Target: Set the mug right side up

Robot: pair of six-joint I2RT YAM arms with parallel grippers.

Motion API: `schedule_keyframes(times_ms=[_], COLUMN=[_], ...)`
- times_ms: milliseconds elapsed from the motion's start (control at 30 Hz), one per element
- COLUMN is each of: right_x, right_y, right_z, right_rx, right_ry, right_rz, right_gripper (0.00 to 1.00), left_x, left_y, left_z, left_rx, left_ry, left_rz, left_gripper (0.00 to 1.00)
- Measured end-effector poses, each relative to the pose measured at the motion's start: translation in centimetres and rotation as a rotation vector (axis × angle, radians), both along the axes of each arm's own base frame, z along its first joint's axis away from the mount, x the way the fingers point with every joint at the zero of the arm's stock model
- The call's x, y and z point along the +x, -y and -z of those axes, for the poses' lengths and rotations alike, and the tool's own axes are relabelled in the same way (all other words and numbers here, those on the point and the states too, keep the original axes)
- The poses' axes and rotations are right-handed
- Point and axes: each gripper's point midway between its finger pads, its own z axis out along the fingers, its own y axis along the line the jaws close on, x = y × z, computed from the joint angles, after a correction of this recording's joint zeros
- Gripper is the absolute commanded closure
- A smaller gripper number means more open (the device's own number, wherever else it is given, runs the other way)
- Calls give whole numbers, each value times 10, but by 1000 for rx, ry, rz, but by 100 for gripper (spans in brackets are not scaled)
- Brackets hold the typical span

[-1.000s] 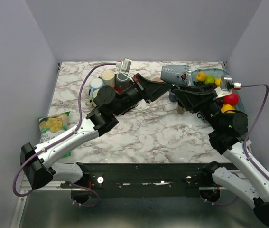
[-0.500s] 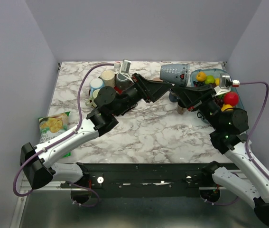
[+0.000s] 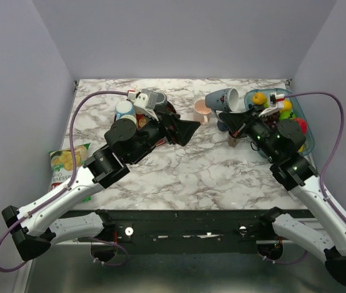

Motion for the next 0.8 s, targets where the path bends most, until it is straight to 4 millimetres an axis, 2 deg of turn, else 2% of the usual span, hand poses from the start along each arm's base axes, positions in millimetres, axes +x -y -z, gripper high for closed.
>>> schedule_keyframes(times_ms=[67, 133, 233, 300, 400, 567, 800], right_x=[9, 22, 41, 47, 52, 65, 76], right_y=[-2, -6, -9, -6, 1, 12, 25], right_z=[18, 45, 100, 138, 180, 223, 268], right_rx=[-88, -183, -314, -389, -474, -567, -667], right_ry=[-29, -77, -191, -278, -379, -477, -570], right_rz=[7, 9, 23, 40, 71, 143, 223], right_gripper=[99, 99, 100, 99, 99, 100, 100], left_x=[7, 13, 22, 26, 30, 35, 44], left_y=[-12, -22, -34, -40, -46, -51, -58], left_z=[15, 32, 58, 74, 88, 101, 112], left_rx=[78, 160, 278, 342, 401, 460, 502], left_ry=[-7, -19, -50, -70, -92, -121, -154], left_rz=[-67, -124, -187, -217, -242, -264, -291], left_gripper=[1, 1, 1, 1, 1, 1, 1])
